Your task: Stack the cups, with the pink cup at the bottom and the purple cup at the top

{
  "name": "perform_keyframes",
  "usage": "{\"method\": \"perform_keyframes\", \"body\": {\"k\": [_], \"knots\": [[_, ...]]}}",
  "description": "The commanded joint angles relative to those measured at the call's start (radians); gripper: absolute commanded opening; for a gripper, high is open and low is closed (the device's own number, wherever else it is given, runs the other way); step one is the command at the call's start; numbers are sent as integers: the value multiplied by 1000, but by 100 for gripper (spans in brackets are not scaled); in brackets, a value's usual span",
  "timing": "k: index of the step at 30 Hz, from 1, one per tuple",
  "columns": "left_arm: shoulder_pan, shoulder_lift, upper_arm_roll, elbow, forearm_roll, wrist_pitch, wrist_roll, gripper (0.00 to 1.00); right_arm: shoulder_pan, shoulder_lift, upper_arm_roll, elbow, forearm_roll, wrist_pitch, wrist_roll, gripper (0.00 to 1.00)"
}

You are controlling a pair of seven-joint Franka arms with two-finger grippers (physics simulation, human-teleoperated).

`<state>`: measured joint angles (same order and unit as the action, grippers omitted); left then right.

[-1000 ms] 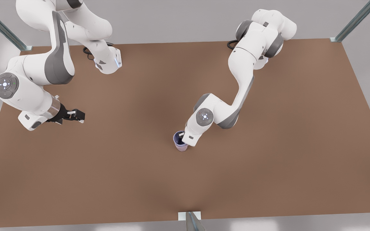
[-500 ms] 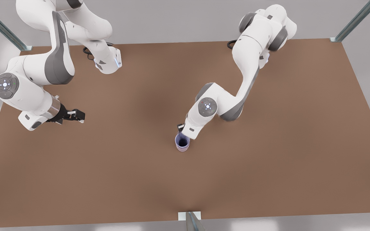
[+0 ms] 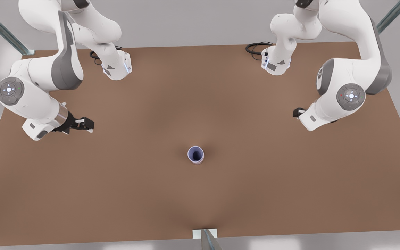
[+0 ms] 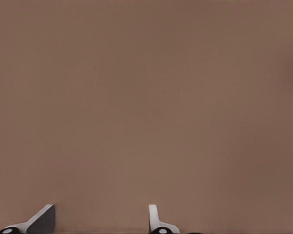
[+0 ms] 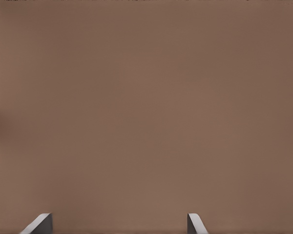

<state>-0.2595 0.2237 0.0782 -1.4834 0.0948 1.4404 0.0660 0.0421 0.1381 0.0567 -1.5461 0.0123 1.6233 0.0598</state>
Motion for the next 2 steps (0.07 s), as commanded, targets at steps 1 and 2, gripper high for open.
{"method": "perform_keyframes", "body": {"k": [1, 2], "knots": [[0, 0, 0, 0, 6, 0, 0, 100, -2, 0, 0, 0, 0, -2, 2, 100], [0, 2, 5, 0, 6, 2, 0, 100, -5, 0, 0, 0, -2, 0, 0, 100]]}}
